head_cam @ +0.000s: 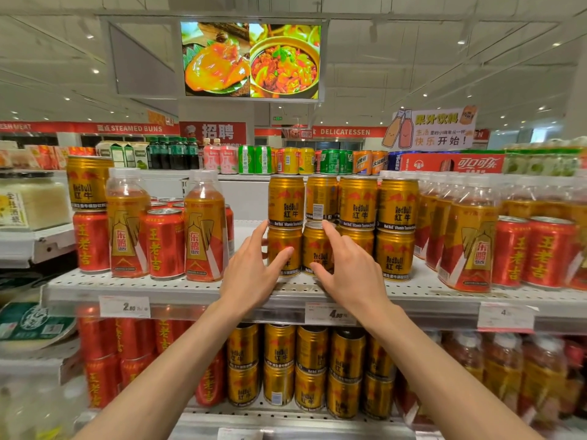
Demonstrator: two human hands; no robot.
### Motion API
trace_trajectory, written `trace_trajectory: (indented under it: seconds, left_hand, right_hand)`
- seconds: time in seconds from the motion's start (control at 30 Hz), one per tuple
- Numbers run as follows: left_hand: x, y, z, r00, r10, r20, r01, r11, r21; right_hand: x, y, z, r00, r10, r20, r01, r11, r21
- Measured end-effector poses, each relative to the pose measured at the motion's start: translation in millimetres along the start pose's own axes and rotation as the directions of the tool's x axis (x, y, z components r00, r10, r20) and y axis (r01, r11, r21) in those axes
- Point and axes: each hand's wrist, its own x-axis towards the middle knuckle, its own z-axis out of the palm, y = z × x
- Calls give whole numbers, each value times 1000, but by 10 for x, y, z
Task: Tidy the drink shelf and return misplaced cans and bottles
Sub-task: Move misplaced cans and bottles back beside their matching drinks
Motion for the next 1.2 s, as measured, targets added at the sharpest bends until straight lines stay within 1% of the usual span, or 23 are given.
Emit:
trace_trajectory:
  seconds: [0.17,0.3,0.43,0.57,0.7,0.77,0.87,0.97,1.1,1.2]
  left_hand:
    - [-16,8,-13,1000,4,3,-4,1000,30]
    - [-44,-27,-12,999,13,-41,-11,999,30]
    - [-61,-52,10,996,-8,-89,9,1000,13]
    - [-132,-49,-62,998,-31,-50,26,996,-91]
    - [-335,-80,-279,996,-56,67,71,964,-258]
    - [-480,-149,-419,993,-31,118,67,946,-317]
    - [-657,-327,-654,989,9,146,48,924,-380]
    - [-752,-612,-917,985,17,169,57,903,-426]
    - [-759,-1103,-1311,974,24,223,78,896,-437]
    - [-682,-1426,-1618,978,8,210,82,906,-414]
  right_hand:
    - [-47,63,-37,997,-7,71,-1,995,103]
    - [-153,169,-57,993,-15,113,-11,974,227]
    - [-244,235,-57,995,-28,94,-1,956,295]
    - [-283,189,-112,994,-27,105,-7,949,316]
    - [-412,100,-205,989,1,148,-54,934,354]
    - [-523,11,-244,991,16,136,-65,928,366]
    - [-723,-200,-277,995,51,84,-79,929,362]
    - [-922,-485,-234,990,125,65,-140,925,354]
    - [-1099,-965,-29,971,236,46,-237,906,349]
    - [-1096,-1342,142,958,269,99,-287,896,340]
